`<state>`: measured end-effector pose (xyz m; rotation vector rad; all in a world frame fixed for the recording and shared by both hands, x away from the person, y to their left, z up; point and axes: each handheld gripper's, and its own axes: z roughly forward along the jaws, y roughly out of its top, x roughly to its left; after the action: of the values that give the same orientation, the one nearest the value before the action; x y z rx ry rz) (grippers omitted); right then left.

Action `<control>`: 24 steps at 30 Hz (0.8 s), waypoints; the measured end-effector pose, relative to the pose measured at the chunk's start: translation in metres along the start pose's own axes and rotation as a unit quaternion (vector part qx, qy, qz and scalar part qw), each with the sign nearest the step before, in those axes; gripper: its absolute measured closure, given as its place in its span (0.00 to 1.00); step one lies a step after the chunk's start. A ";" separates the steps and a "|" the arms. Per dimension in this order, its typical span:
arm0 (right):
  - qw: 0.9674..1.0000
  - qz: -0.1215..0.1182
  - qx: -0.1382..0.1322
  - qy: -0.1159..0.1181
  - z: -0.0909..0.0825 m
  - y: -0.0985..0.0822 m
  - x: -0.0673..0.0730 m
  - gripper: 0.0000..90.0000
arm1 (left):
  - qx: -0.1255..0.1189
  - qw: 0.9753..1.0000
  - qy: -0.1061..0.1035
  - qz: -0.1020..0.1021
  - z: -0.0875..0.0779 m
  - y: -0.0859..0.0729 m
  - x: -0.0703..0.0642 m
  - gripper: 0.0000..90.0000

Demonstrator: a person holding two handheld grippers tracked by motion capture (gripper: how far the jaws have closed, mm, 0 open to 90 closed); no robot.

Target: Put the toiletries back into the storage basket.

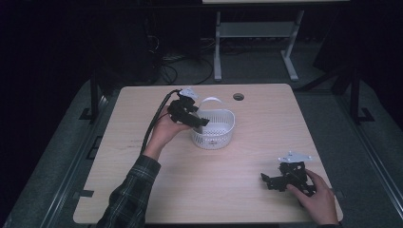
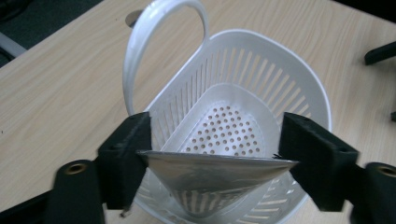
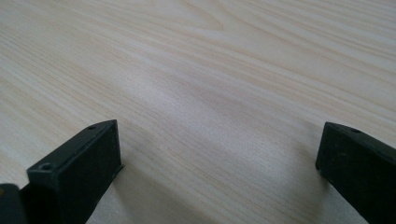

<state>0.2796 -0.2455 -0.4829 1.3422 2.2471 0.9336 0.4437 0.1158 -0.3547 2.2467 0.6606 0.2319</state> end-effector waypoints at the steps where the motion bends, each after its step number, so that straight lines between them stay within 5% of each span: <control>1: 1.000 0.000 0.000 0.000 0.000 0.000 0.000 0.00 | -0.002 1.000 0.000 0.001 -0.001 0.000 -0.001 0.26; 8: 1.000 0.000 0.000 0.000 0.000 0.000 0.000 0.00 | 0.013 1.000 0.012 0.009 -0.003 0.001 -0.001 0.17; 24: 1.000 0.000 0.000 0.000 0.000 0.000 0.000 0.00 | -0.001 1.000 0.012 0.006 -0.028 -0.006 -0.001 0.15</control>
<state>0.2796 -0.2455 -0.4829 1.3426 2.2472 0.9337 0.4308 0.1365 -0.3393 2.2486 0.6601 0.2662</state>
